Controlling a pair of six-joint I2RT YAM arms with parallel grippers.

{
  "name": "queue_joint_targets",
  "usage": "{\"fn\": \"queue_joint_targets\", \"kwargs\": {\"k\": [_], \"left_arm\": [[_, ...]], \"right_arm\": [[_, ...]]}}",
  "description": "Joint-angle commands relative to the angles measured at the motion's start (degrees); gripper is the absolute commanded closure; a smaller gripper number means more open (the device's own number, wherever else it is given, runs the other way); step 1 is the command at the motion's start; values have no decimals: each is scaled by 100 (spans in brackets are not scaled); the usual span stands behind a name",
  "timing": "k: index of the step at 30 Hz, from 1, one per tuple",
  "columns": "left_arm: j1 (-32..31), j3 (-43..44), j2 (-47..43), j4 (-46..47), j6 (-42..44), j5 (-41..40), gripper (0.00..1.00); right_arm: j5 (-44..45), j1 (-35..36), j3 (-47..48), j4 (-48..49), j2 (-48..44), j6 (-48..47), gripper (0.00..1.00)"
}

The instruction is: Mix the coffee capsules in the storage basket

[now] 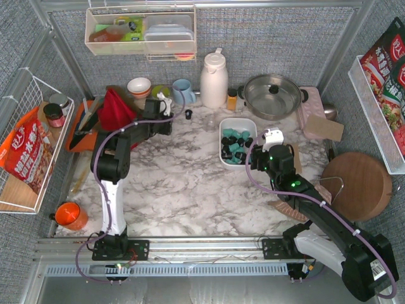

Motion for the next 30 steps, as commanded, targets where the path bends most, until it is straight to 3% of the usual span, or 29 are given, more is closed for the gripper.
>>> {"fn": "queue_joint_targets", "kwargs": {"k": [1, 7, 14, 21, 30], "left_arm": [[0, -195, -227, 270, -279, 5, 50], [-258, -572, -850, 632, -616, 227, 53], [-1114, -653, -1512, 1005, -959, 463, 53], [-1979, -309, -1232, 1457, -1406, 840, 50], [-2465, 365, -465, 1378, -1554, 919, 35]], "right_arm": [[0, 6, -2, 127, -7, -5, 36], [0, 8, 3, 134, 28, 3, 36], [-3, 4, 2, 142, 39, 13, 36], [42, 0, -33, 154, -53, 24, 36], [51, 1, -33, 149, -99, 22, 36]]}}
